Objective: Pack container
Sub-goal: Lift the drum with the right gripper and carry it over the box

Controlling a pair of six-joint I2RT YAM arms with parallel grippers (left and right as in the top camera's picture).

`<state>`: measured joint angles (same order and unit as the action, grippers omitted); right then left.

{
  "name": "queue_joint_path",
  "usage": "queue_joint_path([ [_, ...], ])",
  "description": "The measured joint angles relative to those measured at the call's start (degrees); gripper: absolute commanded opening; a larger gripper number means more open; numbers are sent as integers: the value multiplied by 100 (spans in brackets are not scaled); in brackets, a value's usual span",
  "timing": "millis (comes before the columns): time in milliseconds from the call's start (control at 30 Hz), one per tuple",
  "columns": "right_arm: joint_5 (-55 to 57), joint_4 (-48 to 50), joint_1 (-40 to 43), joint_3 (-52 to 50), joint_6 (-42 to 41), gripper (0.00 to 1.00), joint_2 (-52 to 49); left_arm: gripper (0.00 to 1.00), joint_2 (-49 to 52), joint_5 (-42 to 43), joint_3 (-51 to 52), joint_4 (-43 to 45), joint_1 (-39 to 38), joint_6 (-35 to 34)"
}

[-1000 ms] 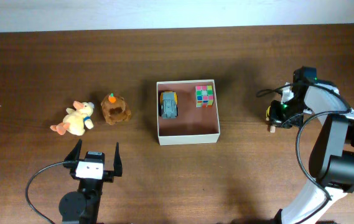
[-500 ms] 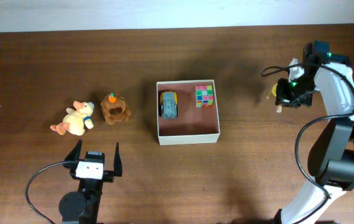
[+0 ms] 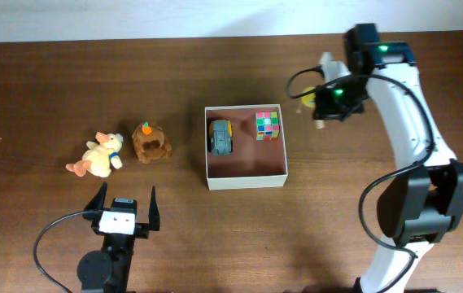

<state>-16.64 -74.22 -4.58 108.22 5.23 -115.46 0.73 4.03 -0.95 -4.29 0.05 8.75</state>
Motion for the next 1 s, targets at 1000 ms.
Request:
queue_joint_path([
  [1000,-254,940,-1845,0,-675,13,-42,99,0,0,0,0,0,0],
])
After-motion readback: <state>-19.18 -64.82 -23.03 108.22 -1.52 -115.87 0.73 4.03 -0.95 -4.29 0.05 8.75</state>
